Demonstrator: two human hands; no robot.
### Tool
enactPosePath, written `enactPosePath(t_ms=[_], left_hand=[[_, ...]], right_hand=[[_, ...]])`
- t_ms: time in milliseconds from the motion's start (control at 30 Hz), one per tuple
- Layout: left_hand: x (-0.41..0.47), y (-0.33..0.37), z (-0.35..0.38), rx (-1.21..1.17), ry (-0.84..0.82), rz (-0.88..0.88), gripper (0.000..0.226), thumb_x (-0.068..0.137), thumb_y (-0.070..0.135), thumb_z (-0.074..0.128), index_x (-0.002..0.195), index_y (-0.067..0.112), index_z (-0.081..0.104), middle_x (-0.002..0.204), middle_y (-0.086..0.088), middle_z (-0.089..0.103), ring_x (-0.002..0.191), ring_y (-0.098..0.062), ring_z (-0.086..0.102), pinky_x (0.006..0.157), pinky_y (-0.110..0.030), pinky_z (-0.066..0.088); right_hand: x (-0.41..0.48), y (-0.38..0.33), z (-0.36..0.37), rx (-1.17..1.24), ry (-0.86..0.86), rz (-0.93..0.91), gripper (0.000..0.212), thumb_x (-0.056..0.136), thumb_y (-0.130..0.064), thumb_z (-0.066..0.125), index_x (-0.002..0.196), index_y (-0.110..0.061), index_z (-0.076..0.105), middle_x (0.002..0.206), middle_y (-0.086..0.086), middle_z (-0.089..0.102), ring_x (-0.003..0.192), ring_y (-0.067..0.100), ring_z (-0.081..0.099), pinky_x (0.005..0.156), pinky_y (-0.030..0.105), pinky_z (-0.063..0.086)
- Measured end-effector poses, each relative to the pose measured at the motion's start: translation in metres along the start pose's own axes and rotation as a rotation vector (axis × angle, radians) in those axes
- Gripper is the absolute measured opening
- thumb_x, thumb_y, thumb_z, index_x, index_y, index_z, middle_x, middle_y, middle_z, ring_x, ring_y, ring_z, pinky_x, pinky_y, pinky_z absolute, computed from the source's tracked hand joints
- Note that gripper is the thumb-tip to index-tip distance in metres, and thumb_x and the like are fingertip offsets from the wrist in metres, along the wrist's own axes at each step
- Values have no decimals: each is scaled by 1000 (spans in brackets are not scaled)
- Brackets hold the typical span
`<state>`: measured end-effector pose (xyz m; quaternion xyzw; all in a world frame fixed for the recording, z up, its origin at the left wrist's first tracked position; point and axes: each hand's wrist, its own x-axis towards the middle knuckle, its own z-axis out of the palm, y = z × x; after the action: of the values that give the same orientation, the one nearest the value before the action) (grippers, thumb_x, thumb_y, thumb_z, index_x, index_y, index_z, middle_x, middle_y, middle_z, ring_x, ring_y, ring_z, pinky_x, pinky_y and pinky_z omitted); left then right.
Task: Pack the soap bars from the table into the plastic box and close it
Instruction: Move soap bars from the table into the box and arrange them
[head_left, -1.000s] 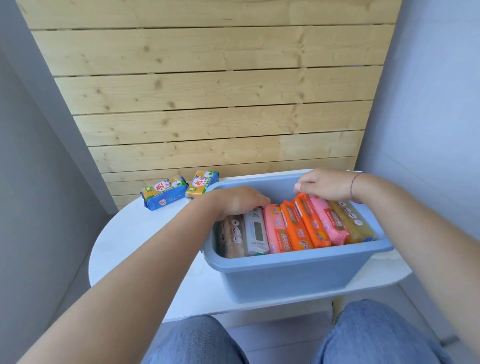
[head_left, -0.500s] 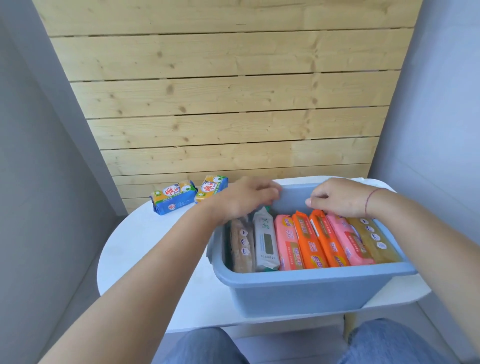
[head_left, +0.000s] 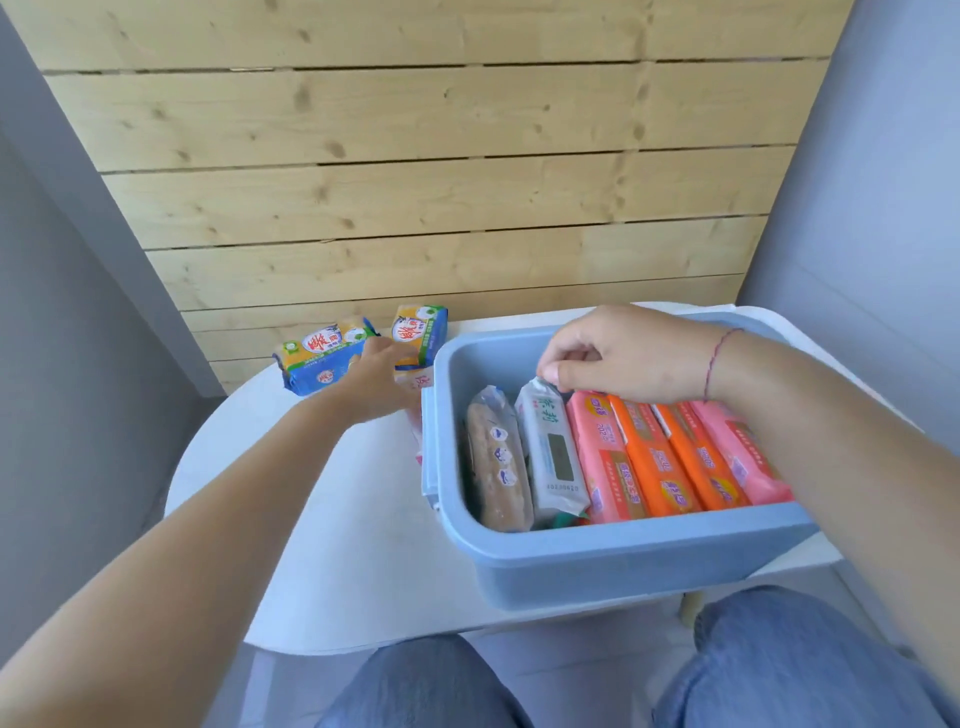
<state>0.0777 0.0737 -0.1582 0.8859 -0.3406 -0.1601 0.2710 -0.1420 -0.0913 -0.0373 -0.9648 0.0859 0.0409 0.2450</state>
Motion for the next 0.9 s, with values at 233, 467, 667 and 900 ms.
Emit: enactPosePath(t_ms=[233,467,667,900], left_hand=[[-36,31,18,334,-93,35,76,81,25,63,145,12,23,145,-17,18,131,-41,25,107,-53,28],[-55,56,9,541,-227,7,73,84,28,61,141,5,21,139,-17,26,127,-41,35,98,-45,36],[-77,32,-17,241,-90,-75,69,53,46,59,118,31,42,131,-4,33,125,-30,32,102,-45,37],[-107,94,-75,-370,466,101,63,45,61,72,90,44,31,120,-4,43,107,-26,50,82,-37,51]], right_hand=[[3,6,1,56,-12,-7,18,89,-27,55,90,-19,71,87,-4,74,88,17,68,86,36,52],[-2,4,1,78,-36,-2,18,91,-27,55,96,-19,70,84,-9,69,82,12,63,77,26,49],[-13,9,-14,153,24,-4,19,92,-24,54,102,-14,68,98,6,72,84,19,64,70,25,48],[-13,-17,-32,560,129,-74,26,94,-27,52,117,-17,60,111,0,63,107,13,62,92,29,52]])
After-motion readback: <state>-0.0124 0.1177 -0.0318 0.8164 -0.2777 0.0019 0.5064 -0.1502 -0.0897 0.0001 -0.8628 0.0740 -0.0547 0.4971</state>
